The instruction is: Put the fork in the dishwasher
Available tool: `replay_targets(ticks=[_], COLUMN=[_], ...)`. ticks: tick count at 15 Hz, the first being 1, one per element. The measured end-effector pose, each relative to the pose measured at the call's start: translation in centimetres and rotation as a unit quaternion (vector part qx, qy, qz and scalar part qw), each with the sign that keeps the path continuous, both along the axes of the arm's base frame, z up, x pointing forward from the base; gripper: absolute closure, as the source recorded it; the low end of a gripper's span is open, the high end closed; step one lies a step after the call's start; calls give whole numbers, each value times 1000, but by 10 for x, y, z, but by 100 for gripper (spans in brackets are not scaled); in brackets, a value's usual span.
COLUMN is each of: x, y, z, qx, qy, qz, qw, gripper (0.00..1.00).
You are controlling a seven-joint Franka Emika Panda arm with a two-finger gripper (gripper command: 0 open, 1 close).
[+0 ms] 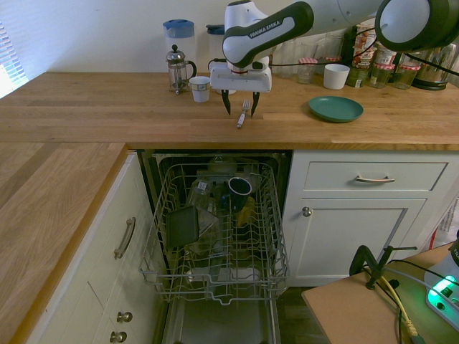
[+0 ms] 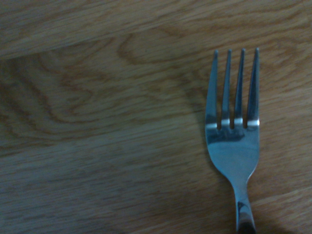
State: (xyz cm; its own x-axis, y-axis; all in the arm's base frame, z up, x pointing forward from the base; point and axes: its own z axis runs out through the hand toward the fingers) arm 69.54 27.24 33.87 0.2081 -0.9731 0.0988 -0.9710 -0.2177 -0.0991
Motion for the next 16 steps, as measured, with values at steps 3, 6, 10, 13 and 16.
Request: replay_targets(ticks=[3,6,10,13,16], x=[1,1,1,1,3], y=[1,1,0,-2,-5], z=[0,0,0,0,2], qx=[3,5,4,3,2], qy=[0,1,7,10,6], qz=[0,0,1,2,3], qw=[1000,1000,1000,1000,1000], gripper=[100,100,100,100,100])
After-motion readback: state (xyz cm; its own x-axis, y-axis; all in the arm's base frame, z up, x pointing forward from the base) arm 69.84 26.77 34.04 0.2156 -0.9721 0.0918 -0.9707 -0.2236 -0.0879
